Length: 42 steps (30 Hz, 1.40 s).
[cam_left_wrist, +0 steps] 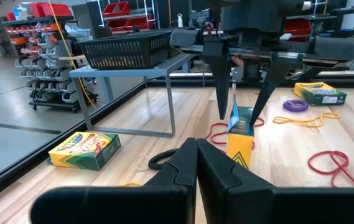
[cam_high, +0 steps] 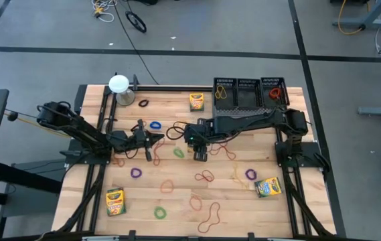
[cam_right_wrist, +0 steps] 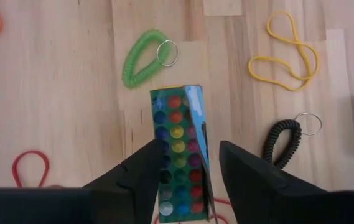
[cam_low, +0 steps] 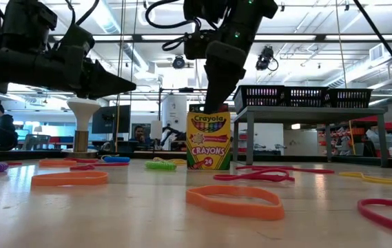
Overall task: Pick & Place Office Desk Supplies
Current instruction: Put the yellow crayon box into the middle black bin on the shelf
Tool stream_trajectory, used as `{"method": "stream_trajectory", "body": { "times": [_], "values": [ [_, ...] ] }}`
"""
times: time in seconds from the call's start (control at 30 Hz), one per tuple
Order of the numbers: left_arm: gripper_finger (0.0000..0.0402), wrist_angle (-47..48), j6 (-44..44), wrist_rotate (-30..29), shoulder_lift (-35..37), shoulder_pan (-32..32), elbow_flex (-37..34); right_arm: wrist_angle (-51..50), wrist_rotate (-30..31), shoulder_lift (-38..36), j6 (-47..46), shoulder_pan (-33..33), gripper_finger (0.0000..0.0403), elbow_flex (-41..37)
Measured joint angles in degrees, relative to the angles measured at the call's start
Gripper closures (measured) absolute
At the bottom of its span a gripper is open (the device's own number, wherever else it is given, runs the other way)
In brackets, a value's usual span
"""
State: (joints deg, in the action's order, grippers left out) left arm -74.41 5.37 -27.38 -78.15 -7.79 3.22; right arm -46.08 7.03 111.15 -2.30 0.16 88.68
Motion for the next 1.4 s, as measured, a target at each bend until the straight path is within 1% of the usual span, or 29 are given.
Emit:
{"method": "stream_trajectory", "body": {
  "times": [0.13, 0.43, 0.63, 0.9, 1.07, 1.23, 1.4],
  "values": [
    [0.0392, 0.05, 0.0, -0.02, 0.0, 0.0, 0.0, 0.23, 0.02, 0.0, 0.24, -0.13, 0.0216, -0.04],
    [0.0392, 0.07, 0.06, -0.01, 0.0, 0.0, 0.0, 0.56, 0.92, -0.38, 0.28, -0.15, 0.0157, -0.15],
    [0.0392, 0.2, 0.13, -0.01, 0.0, 0.0, 0.0, 0.89, 1.01, -2.1, 0.39, -0.15, 0.0144, -0.3],
    [0.0392, 0.62, 0.09, -0.02, 0.0, 0.0, 0.02, 2.05, 0.94, -3.58, 0.35, -0.04, 0.0144, -0.26],
    [0.0392, 0.31, 0.12, 0.0, 0.0, 0.0, 0.02, 1.71, -1.55, -2.09, 1.13, -0.17, 0.0148, -0.26],
    [0.0392, 0.33, 0.04, 0.0, 0.0, 0.0, 0.02, 2.18, -2.67, 0.24, 1.84, -0.41, 0.0172, -0.19],
    [0.0392, 0.57, 0.1, 0.0, 0.0, 0.0, 0.02, 1.51, -3.15, 1.4, 2.95, -0.43, 0.0216, -0.21]
  ]
}}
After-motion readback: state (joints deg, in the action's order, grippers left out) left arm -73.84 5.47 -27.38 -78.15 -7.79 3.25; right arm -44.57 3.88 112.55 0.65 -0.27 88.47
